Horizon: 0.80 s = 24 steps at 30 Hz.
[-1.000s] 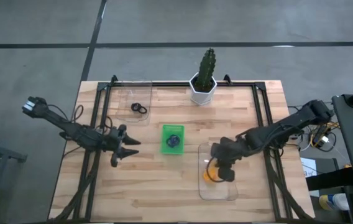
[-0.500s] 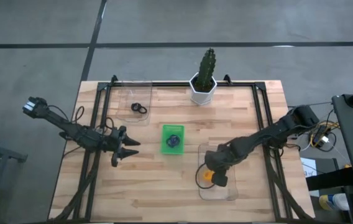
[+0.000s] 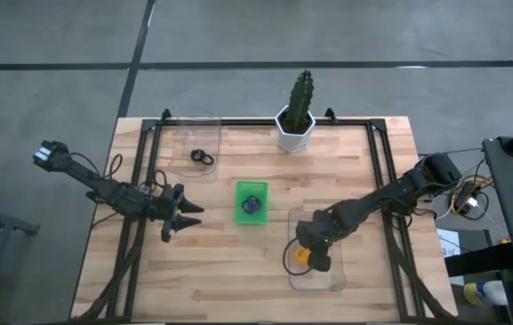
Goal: Sort spring keychains
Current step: Put the yellow spring keychain into the bottom transparent bin, then return to Home Position
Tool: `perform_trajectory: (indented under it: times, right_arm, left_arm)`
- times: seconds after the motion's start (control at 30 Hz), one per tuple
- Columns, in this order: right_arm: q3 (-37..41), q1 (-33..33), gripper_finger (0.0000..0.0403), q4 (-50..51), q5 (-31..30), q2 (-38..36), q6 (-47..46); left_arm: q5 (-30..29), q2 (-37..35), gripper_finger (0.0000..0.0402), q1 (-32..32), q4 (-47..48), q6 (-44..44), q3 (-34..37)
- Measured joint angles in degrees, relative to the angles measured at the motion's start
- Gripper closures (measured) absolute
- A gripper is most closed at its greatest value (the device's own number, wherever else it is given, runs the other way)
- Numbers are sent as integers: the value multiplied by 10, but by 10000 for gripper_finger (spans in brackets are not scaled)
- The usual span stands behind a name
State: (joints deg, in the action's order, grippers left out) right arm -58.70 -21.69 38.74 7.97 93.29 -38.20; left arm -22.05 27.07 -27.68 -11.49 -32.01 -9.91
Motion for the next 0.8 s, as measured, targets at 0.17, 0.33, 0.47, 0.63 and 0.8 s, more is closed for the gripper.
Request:
perform_trajectory:
  times: [0.17,0.33,0.47,0.63,0.8]
  right_arm:
    - [0,0,300,-1,0,-1,3]
    - [0,0,264,-1,0,-3,34]
    - [0,0,251,-5,-2,-27,70]
    - [0,-1,248,-24,-81,-85,89]
    - [6,-2,255,-20,-193,-157,90]
  left_arm:
    - [66,0,207,0,0,76,0]
    - [127,0,207,0,-1,94,0]
    - [136,1,207,1,-3,95,0]
    - [137,9,207,11,-17,97,0]
    - [134,19,207,44,-20,94,0]
